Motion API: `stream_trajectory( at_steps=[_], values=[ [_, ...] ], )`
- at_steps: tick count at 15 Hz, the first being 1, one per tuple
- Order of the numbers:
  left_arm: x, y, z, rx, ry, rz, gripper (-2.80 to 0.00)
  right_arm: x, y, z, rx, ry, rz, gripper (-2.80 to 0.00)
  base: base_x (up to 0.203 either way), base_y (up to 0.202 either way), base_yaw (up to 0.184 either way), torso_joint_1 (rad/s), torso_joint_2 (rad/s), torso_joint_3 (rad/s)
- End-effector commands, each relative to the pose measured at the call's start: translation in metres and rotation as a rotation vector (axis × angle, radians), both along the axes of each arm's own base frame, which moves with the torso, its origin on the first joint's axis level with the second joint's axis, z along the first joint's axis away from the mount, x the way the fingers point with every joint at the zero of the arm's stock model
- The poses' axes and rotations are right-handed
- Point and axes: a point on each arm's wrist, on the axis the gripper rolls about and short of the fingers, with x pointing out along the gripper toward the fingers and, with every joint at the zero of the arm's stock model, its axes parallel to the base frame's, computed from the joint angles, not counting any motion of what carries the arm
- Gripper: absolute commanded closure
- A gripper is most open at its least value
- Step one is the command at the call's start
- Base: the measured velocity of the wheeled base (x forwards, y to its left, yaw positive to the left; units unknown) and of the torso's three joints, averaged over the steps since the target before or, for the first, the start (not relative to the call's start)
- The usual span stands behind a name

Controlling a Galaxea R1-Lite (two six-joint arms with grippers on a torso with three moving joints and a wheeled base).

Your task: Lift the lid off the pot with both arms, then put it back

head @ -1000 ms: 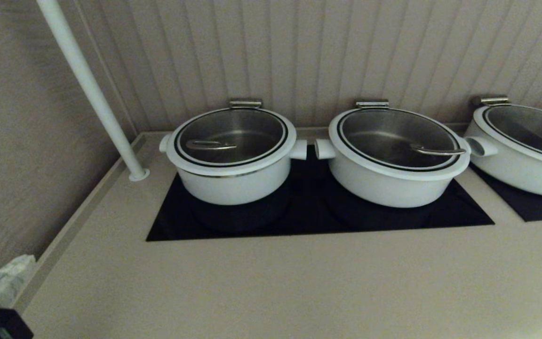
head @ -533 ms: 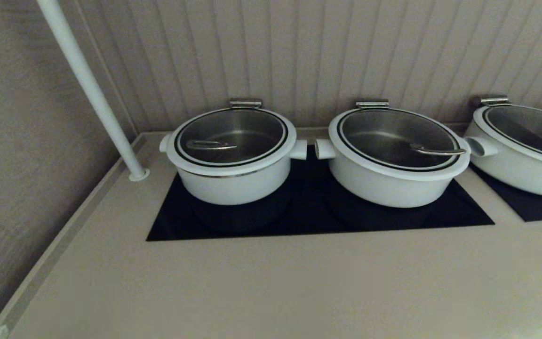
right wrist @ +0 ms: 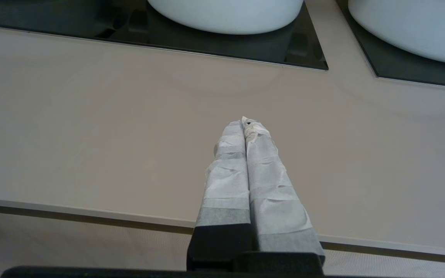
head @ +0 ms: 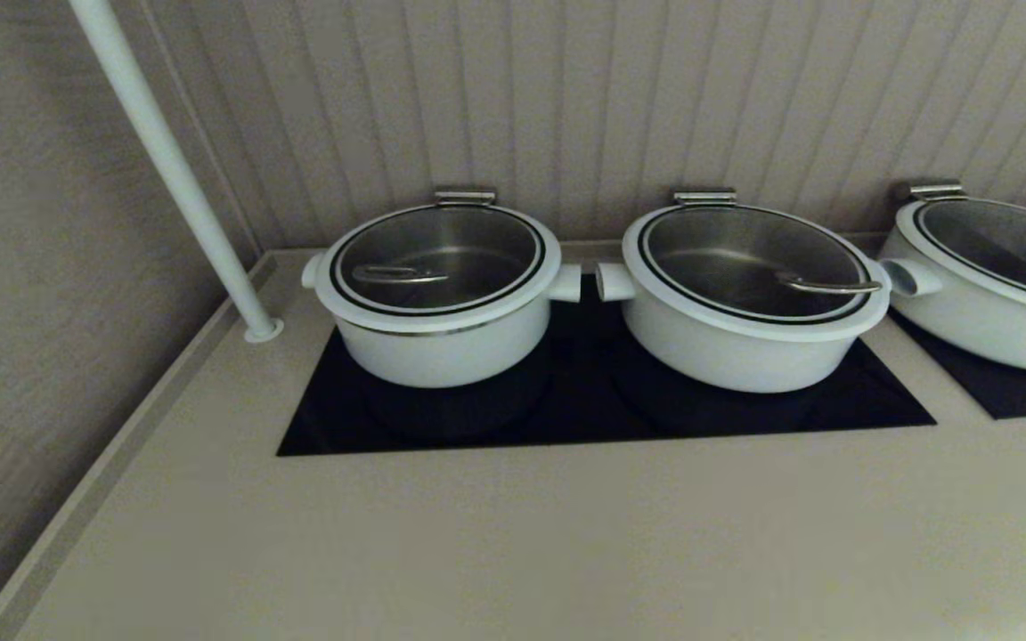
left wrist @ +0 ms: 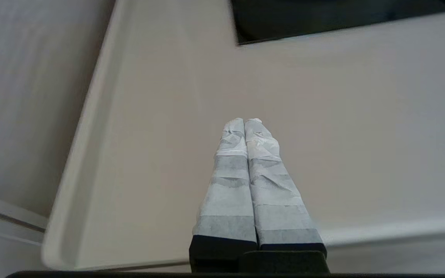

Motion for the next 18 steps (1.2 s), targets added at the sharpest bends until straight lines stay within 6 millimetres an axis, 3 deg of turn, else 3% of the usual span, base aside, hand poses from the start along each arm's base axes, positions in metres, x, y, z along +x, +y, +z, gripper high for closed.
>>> stream_trajectory(
  at_steps=[1,18],
  values=[
    [-0.0103,-0.0005,-0.0045,0.005,-0.101,-0.008,0.0,0.0001,0.0,0.0,-0.001,0.002,0.001,0.0,0.0,0.0,0.0,0.0,0.0,0.0],
    [-0.0116,-0.0005,-0.0057,-0.055,-0.114,-0.001,0.0,0.0001,0.0,0.0,-0.001,0.002,0.001,0.0,0.0,0.0,0.0,0.0,0.0,0.0]
  ],
)
